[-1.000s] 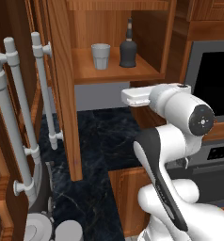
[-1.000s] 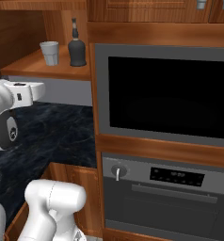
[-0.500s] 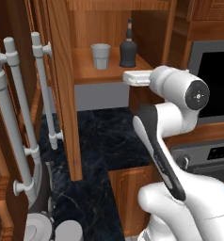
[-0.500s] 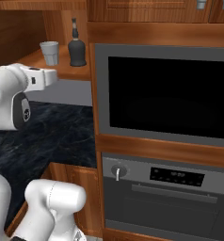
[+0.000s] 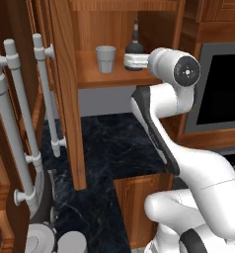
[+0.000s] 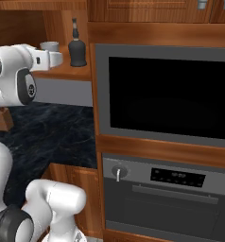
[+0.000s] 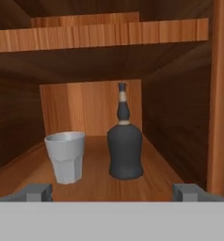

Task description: There is a bowl on the dining counter. Grab a lemon wedge from the fridge and place it in the bowl. Then get the liquor bottle and glass cup from the cabinet and place them next to the bowl.

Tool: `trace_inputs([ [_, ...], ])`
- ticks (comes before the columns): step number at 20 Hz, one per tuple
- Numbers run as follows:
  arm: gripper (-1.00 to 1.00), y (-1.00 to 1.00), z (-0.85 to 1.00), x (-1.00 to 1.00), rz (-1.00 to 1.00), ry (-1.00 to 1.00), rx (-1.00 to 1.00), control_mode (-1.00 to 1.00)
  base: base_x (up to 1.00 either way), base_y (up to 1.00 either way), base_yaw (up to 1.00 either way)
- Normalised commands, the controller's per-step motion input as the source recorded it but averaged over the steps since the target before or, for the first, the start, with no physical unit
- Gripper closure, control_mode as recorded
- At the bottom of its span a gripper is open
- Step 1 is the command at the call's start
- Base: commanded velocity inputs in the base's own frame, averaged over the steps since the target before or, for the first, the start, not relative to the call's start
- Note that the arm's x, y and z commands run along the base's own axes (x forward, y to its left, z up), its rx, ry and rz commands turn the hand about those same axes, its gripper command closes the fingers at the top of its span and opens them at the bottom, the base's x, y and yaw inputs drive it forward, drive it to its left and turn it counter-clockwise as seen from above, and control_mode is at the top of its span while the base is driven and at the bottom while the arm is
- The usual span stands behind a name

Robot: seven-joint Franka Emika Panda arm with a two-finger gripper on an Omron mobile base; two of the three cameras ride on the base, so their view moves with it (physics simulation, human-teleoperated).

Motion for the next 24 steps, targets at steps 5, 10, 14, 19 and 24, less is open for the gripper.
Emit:
trace_inputs([
  [5, -1.00, 0.01, 0.32, 0.29, -0.17, 0.00, 0.00, -1.00, 0.00, 0.00, 0.00],
  [10, -1.00, 0.00, 0.30, 0.27, -0.17, 0.00, 0.00, -1.00, 0.00, 0.00, 0.00],
  [14, -1.00, 0.25, 0.20, 0.33, -0.09, -0.03, 0.00, -1.00, 0.00, 0.00, 0.00],
  [19, -1.00, 0.29, 0.03, 0.27, 0.00, -0.08, 0.00, -1.00, 0.00, 0.00, 0.00],
  [24, -1.00, -0.06, 0.00, 0.15, 0.00, -0.03, 0.01, -1.00, 0.00, 0.00, 0.00],
])
